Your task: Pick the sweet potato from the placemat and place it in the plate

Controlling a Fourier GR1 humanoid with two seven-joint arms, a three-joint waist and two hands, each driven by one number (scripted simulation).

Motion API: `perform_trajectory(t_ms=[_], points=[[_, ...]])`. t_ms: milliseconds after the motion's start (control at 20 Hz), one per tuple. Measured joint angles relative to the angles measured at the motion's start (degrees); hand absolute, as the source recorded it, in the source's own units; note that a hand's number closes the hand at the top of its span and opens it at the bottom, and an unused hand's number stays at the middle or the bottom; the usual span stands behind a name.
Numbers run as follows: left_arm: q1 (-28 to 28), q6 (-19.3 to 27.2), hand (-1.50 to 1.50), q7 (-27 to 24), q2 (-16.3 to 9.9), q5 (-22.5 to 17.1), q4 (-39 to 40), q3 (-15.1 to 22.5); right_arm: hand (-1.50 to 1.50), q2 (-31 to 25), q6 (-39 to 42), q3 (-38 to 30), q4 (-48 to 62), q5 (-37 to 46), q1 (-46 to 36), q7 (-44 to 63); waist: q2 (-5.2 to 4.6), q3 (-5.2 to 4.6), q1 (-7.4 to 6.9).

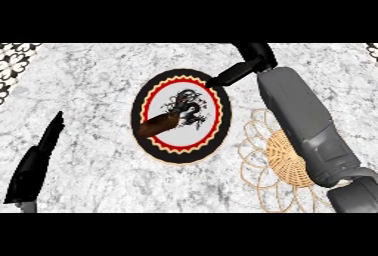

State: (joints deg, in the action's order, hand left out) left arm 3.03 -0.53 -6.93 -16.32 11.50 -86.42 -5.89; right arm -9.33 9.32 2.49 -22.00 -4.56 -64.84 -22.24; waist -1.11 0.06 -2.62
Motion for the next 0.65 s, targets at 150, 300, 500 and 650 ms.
perform_trajectory(t_ms=[150,300,500,650], points=[[-0.1,-0.2,0.00,0.7,0.3,0.1,-1.0,0.5,-1.50,-3.5,3.9,-2.0,3.0,-0.8,-0.5,-4.1,-0.21,0.02,-0.50],[-0.7,-0.2,0.00,0.1,0.5,0.3,-0.3,0.6,-1.50,-7.6,8.1,-2.9,5.4,-0.6,-0.6,-8.1,-0.57,0.04,-0.97],[-1.3,-0.1,0.00,-0.6,0.6,0.8,0.5,0.8,-1.50,-10.9,11.3,-3.1,8.2,0.6,-0.1,-13.0,-0.77,0.07,-1.40],[-2.0,-0.6,0.00,0.0,0.2,0.5,0.3,0.5,-1.50,-12.8,12.9,-3.3,10.2,1.2,-0.5,-14.8,-0.88,0.09,-1.84]])
